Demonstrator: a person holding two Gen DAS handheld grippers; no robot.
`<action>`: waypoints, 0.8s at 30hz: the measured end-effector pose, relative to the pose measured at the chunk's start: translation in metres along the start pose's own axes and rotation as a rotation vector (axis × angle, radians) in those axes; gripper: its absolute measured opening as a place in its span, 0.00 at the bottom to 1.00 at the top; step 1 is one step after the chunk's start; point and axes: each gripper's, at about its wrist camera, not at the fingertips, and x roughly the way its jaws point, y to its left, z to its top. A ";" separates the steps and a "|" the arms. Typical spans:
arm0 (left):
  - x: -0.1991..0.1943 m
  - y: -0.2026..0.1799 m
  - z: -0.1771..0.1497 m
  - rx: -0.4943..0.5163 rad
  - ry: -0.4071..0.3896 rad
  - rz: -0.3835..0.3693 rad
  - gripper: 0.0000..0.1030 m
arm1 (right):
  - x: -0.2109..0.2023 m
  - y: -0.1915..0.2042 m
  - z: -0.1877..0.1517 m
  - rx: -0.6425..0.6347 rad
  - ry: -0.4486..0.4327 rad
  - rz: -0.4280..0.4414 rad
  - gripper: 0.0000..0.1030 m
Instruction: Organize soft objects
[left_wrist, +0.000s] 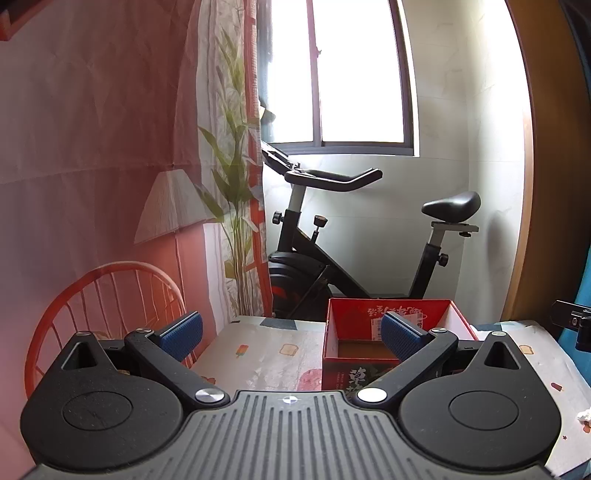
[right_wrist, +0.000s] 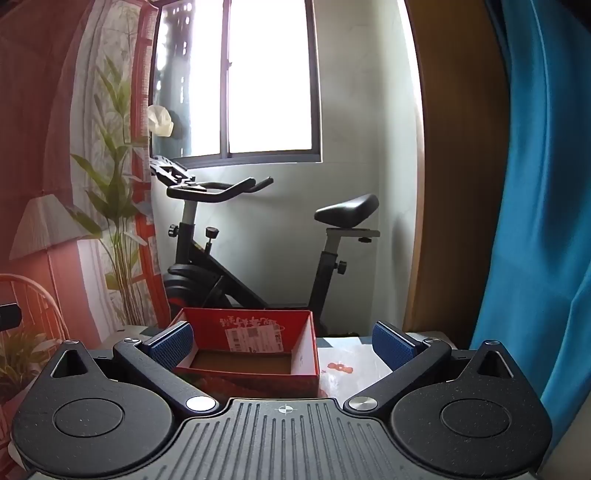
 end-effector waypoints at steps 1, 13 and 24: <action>0.000 0.000 0.000 0.000 0.001 0.001 1.00 | 0.000 0.000 0.000 0.001 0.001 0.000 1.00; 0.004 -0.001 0.000 -0.004 0.010 0.009 1.00 | 0.002 -0.001 -0.004 -0.002 0.003 -0.002 1.00; 0.005 -0.003 0.000 -0.003 0.010 0.016 1.00 | 0.002 -0.003 -0.007 -0.002 0.008 -0.006 1.00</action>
